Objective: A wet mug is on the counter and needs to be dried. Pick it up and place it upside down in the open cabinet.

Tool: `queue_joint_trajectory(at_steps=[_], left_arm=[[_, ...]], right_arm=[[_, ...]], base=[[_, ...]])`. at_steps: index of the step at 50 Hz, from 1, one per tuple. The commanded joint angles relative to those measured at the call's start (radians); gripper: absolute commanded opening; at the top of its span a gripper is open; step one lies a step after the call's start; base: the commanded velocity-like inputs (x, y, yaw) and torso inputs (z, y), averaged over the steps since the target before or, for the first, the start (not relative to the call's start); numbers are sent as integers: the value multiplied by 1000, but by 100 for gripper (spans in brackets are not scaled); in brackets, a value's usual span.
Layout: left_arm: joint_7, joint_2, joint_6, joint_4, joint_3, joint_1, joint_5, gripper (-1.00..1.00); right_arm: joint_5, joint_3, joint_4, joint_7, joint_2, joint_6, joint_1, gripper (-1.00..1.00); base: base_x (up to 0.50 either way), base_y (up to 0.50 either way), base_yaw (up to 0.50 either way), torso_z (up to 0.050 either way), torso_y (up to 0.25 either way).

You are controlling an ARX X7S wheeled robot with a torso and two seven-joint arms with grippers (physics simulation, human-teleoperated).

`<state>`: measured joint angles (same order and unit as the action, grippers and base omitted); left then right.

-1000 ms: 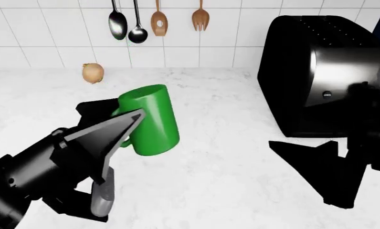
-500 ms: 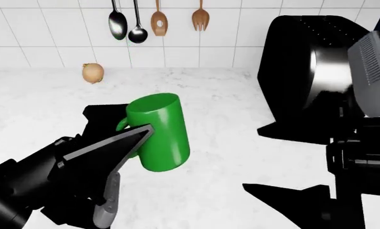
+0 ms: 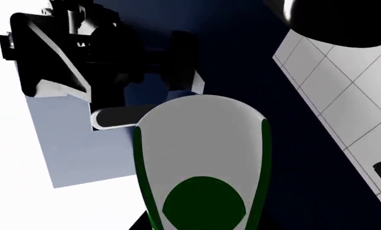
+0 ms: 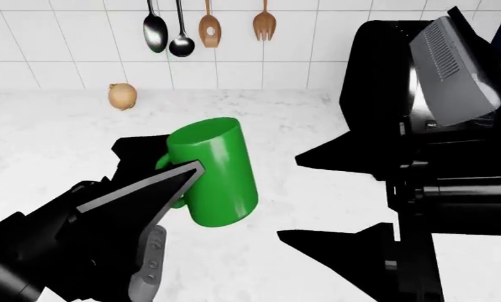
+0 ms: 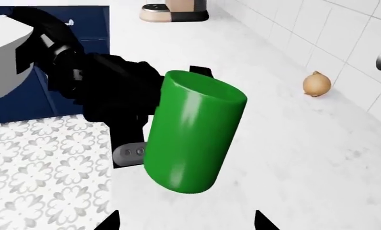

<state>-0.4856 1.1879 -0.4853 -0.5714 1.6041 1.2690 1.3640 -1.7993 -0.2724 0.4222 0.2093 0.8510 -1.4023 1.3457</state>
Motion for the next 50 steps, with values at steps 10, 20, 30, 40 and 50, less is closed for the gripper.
queue_joint_trajectory(at_steps=[10, 20, 30, 40, 50], left_arm=[[-29, -14, -31, 11, -3, -34, 12, -100], [-30, -28, -40, 5, -4, -44, 15, -100], [-31, -37, -45, -6, -11, -44, 19, -100], [-24, -54, -48, -1, -15, -44, 22, -100], [-30, -62, -57, -11, -6, -67, 47, -100]], right_arm=[[117, -44, -30, 54, -101, 56, -29, 100], [170, -48, -46, 75, -132, 102, -74, 100], [178, -58, -46, 84, -160, 136, -122, 100], [204, -63, -44, 122, -200, 185, -182, 100], [366, -84, 5, 177, -230, 264, -245, -100]], base=[[0, 0, 0, 0, 0], [0, 0, 0, 0, 0], [0, 0, 0, 0, 0], [0, 0, 0, 0, 0], [0, 0, 0, 0, 1]])
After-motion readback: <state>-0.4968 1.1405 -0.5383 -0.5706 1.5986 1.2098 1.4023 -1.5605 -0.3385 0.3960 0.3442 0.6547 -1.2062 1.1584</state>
